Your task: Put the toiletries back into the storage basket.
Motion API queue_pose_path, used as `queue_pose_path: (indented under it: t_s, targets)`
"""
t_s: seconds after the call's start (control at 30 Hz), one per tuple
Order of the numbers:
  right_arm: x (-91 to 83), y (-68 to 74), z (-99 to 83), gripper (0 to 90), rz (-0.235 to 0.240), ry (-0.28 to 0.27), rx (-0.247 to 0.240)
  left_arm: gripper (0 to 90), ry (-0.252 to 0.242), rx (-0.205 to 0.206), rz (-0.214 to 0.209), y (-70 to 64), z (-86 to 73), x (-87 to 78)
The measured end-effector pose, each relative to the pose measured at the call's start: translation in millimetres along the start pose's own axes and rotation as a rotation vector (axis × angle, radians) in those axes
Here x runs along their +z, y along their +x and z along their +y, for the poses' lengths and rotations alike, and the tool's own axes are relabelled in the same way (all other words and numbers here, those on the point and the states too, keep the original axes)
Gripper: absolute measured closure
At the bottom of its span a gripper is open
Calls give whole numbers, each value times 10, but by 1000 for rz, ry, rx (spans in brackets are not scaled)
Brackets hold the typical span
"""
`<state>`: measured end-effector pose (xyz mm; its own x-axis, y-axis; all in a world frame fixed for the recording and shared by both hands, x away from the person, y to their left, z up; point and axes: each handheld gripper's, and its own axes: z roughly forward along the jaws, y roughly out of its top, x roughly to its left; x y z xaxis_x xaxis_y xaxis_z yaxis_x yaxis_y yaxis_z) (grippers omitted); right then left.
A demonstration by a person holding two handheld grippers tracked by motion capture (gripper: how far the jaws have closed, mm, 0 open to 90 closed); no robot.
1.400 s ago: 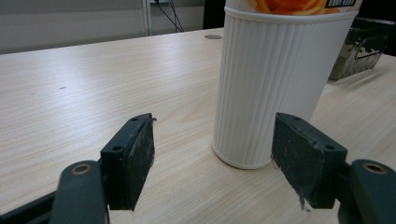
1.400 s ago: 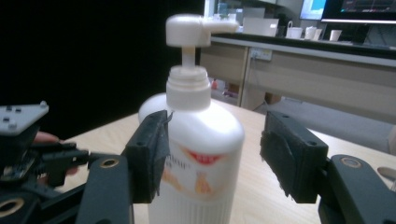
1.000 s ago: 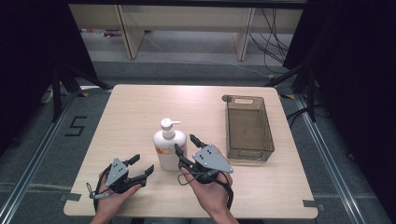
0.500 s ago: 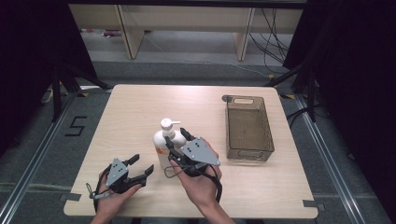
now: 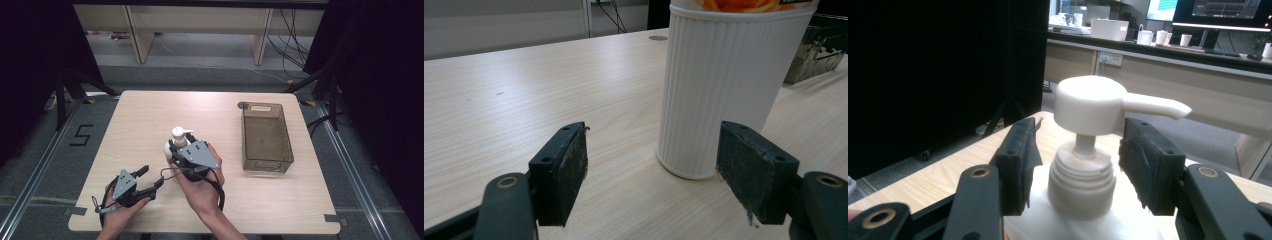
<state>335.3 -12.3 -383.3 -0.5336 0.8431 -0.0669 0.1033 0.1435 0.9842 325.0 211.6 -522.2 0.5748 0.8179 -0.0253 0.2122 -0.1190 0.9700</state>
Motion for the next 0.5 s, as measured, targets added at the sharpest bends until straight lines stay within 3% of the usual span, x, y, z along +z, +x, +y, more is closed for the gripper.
queue_pose_path:
  t_s: [0.07,0.1,0.17,0.4,0.43,0.5]
  targets:
    - [24,-2,9,491,-11,-7,-13,281,0,-3,2,-4,-1,0]
    - [26,16,13,491,-6,7,10,282,1,-2,1,-3,-1,1]
    - [54,3,23,491,-25,-4,-16,281,3,-7,0,-1,0,-1]
    - [110,5,75,497,-36,6,16,281,4,-13,-5,5,0,0]
    - [117,14,78,514,-33,27,56,281,3,-15,-7,6,0,3]
    - [126,-12,79,526,-38,13,38,281,3,-14,-8,7,0,4]
